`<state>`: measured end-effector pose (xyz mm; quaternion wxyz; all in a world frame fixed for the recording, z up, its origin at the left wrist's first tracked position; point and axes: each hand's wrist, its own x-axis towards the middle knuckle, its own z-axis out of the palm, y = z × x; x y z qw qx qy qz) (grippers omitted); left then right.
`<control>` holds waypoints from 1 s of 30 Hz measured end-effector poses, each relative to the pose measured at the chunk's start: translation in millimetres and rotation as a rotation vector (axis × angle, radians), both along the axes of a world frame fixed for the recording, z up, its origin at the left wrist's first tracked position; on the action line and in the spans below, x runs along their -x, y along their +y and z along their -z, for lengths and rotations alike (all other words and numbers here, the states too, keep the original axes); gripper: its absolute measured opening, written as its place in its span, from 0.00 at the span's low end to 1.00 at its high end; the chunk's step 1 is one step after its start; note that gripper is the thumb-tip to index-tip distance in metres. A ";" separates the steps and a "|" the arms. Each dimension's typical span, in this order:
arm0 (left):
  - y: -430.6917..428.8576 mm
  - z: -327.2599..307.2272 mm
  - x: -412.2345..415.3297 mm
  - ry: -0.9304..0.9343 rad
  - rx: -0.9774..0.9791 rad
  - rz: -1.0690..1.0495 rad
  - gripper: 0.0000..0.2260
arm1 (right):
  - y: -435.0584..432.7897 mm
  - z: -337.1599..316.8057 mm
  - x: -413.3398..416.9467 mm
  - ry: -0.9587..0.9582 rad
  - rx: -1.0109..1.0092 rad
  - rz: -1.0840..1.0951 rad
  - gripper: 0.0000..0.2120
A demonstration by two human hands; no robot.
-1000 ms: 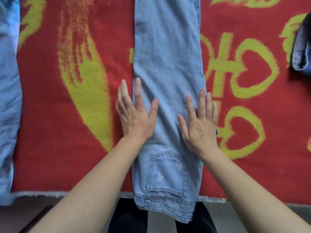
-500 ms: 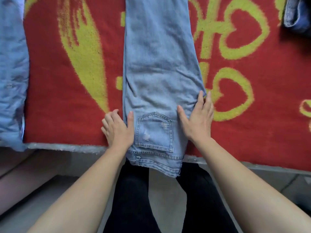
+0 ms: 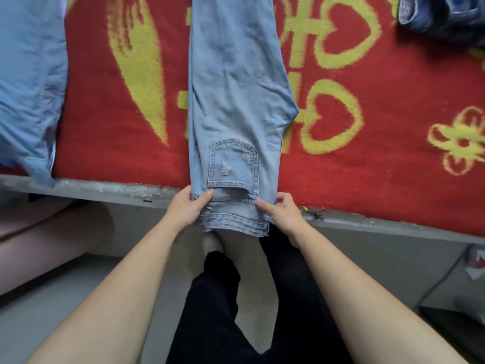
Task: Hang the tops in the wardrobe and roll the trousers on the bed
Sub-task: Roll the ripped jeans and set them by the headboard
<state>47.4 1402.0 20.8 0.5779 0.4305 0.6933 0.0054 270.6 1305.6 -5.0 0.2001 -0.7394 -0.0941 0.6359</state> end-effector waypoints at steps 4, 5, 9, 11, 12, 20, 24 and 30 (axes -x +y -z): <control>-18.1 -10.6 11.1 -0.066 0.043 -0.115 0.15 | -16.0 -18.1 9.9 -0.029 -0.037 0.158 0.24; -23.9 -13.8 12.0 -0.092 0.058 -0.163 0.14 | -20.7 -23.8 13.4 -0.062 -0.051 0.165 0.25; -53.2 -34.5 16.5 -0.095 0.093 -0.261 0.15 | -47.7 -52.0 29.6 -0.109 -0.042 0.219 0.26; -72.4 -44.8 22.6 -0.035 0.082 -0.265 0.16 | -66.9 -64.1 37.5 -0.123 -0.012 0.220 0.27; -81.0 -50.3 26.1 -0.010 0.068 -0.265 0.17 | -76.1 -69.9 41.8 -0.132 -0.001 0.223 0.28; -98.6 -63.3 30.9 0.041 -0.247 -0.194 0.24 | -91.0 -83.6 44.6 -0.332 -0.273 0.062 0.22; -85.0 -39.0 20.2 0.046 -0.402 -0.162 0.09 | -60.7 -74.4 30.6 -0.320 -0.398 0.046 0.13; -41.5 -8.8 4.4 -0.082 -0.363 -0.457 0.03 | -7.1 -52.3 11.5 -0.260 -0.469 0.082 0.04</control>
